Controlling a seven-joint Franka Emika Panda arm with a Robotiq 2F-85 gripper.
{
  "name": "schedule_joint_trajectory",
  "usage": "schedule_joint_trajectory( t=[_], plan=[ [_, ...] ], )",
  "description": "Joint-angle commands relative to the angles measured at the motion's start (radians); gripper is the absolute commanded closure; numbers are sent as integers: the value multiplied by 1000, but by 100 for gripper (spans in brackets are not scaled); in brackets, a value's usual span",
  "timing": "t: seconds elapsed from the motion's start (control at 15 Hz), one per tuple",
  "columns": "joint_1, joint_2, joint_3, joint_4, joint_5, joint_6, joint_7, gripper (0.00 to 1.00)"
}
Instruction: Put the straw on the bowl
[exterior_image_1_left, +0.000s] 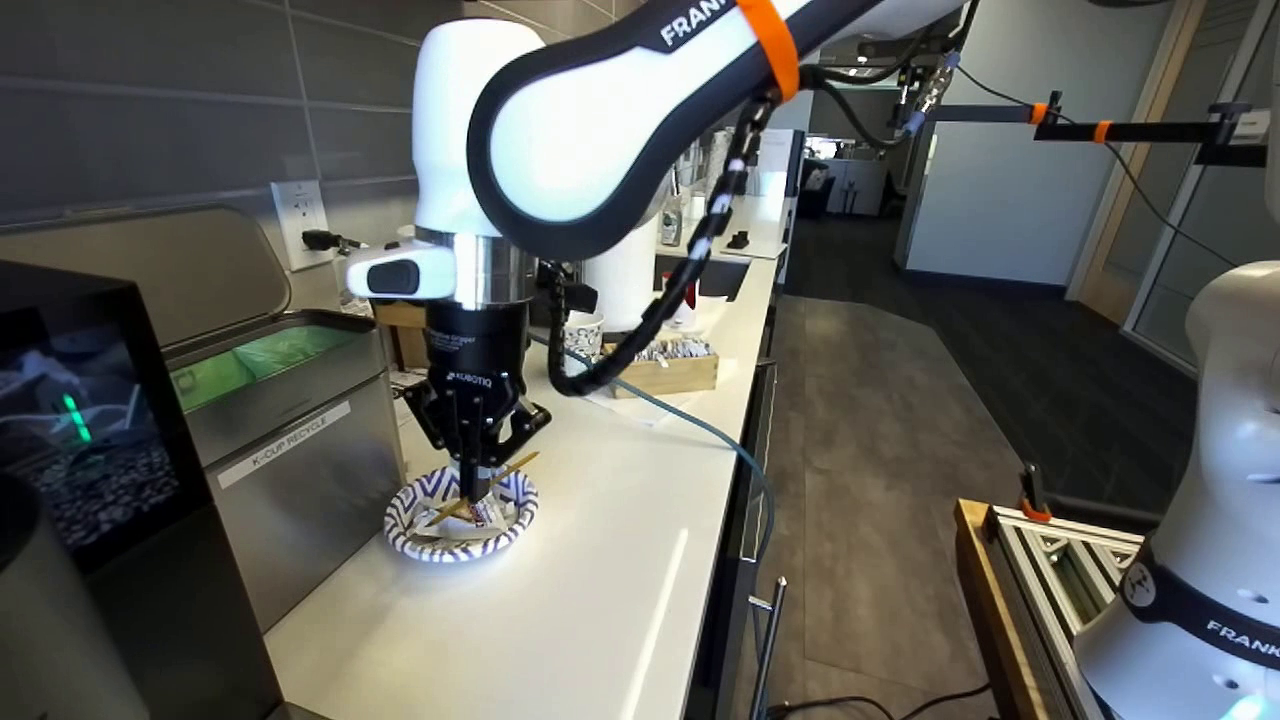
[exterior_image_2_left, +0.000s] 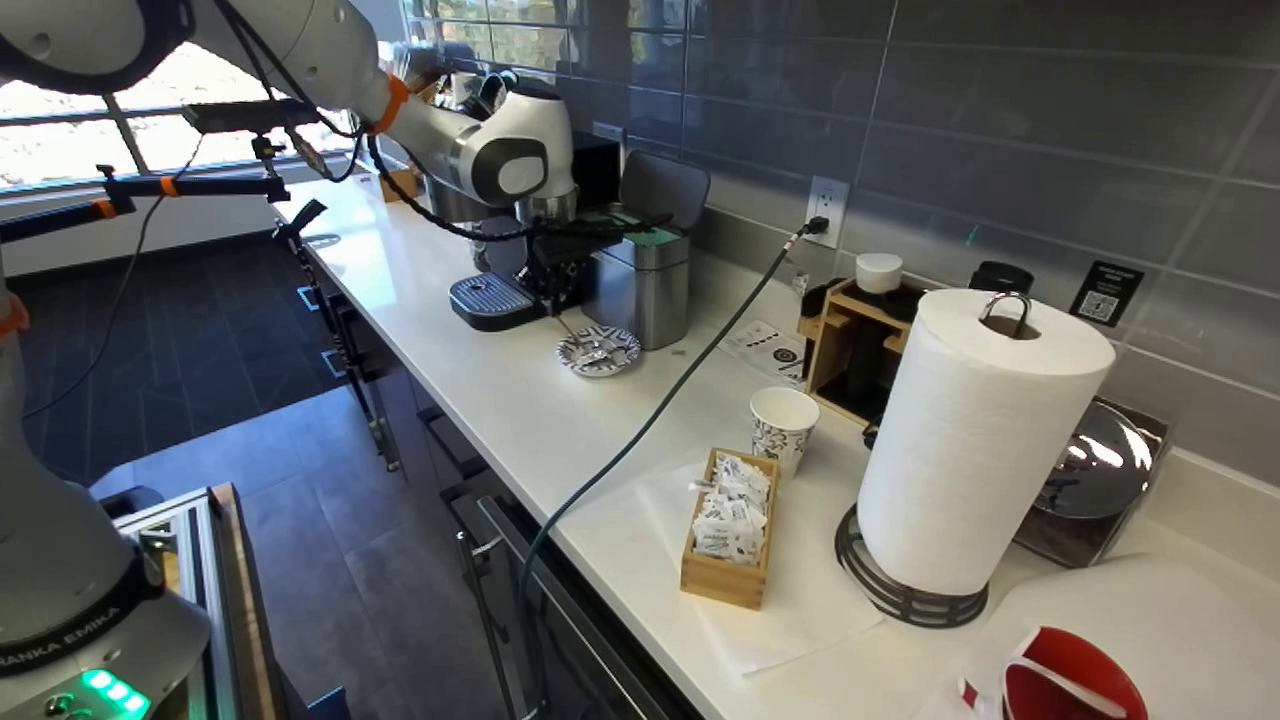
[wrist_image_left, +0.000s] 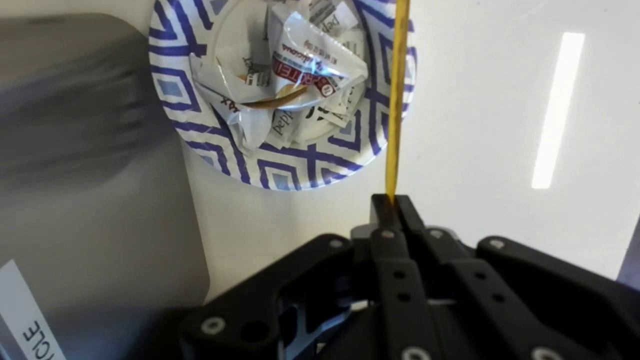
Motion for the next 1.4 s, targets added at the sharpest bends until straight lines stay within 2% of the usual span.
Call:
schedule_joint_trajectory(
  t=[0.0,0.4,0.6,1.0,1.33],
  plan=[
    [37,39,-23,-18,-127,93,76,99],
    [35,81,-45,7,-255,182,126,99],
    [65,92,-40,-14,-291,223,189,99],
    [125,120,-39,-18,-367,222,307,99],
    [149,119,-49,-20,-436,267,430,99]
  ],
)
